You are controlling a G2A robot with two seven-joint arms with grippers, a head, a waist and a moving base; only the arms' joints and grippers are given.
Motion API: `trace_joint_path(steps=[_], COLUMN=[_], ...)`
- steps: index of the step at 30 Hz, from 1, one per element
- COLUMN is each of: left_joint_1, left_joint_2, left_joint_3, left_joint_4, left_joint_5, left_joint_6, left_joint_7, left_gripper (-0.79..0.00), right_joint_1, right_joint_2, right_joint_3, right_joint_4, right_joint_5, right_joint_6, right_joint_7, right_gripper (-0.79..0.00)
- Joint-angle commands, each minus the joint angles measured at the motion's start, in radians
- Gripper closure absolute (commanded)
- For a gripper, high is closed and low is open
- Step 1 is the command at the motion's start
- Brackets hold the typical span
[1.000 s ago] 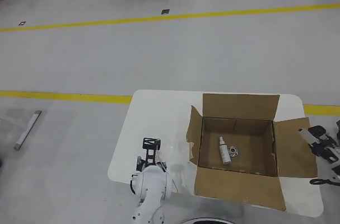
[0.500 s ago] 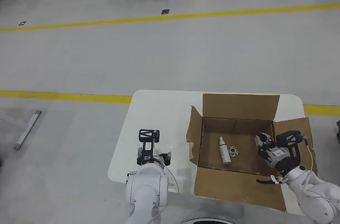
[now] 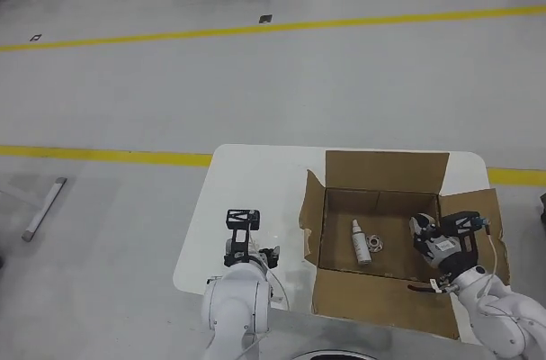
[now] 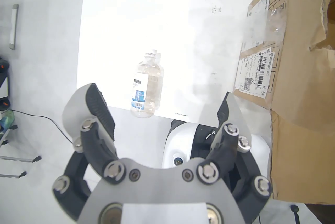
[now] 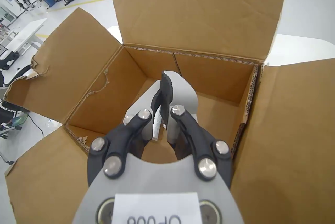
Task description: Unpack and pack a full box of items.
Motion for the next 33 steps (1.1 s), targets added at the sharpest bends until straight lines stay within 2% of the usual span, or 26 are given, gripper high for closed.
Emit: trace_joint_path(steps=[1, 3, 5, 8, 12, 18, 25, 30, 31, 33], left_joint_1=[0.000, 0.000, 0.000, 0.000, 0.000, 0.000, 0.000, 0.000, 0.000, 0.000], left_joint_2=[0.000, 0.000, 0.000, 0.000, 0.000, 0.000, 0.000, 0.000, 0.000, 0.000], left_joint_3=[0.000, 0.000, 0.000, 0.000, 0.000, 0.000, 0.000, 0.000, 0.000, 0.000], left_joint_4=[0.000, 0.000, 0.000, 0.000, 0.000, 0.000, 0.000, 0.000, 0.000, 0.000], left_joint_5=[0.000, 0.000, 0.000, 0.000, 0.000, 0.000, 0.000, 0.000, 0.000, 0.000], left_joint_6=[0.000, 0.000, 0.000, 0.000, 0.000, 0.000, 0.000, 0.000, 0.000, 0.000], left_joint_7=[0.000, 0.000, 0.000, 0.000, 0.000, 0.000, 0.000, 0.000, 0.000, 0.000], left_gripper=[-0.785, -0.785, -0.785, -0.785, -0.785, -0.785, -0.785, -0.785, -0.785, -0.785], right_joint_1=[0.017, 0.055, 0.111, 0.202, 0.338, 0.489, 0.592, 0.641, 0.645, 0.650], right_joint_2=[0.000, -0.001, -0.006, -0.020, -0.039, -0.066, -0.097, -0.113, -0.116, -0.120], right_joint_3=[-0.018, -0.067, -0.136, -0.245, -0.350, -0.432, -0.479, -0.500, -0.503, -0.507], right_joint_4=[-0.010, -0.017, -0.033, -0.013, 0.068, 0.212, 0.388, 0.471, 0.481, 0.495], right_joint_5=[-0.059, -0.165, -0.304, -0.415, -0.457, -0.437, -0.311, -0.255, -0.250, -0.239], right_joint_6=[0.018, 0.065, 0.160, 0.241, 0.247, 0.240, 0.234, 0.226, 0.225, 0.230], right_joint_7=[0.020, 0.115, 0.217, 0.329, 0.474, 0.640, 0.705, 0.694, 0.690, 0.682], right_gripper=[0.000, 0.000, 0.000, 0.000, 0.000, 0.000, 0.000, 0.000, -0.012, -0.126])
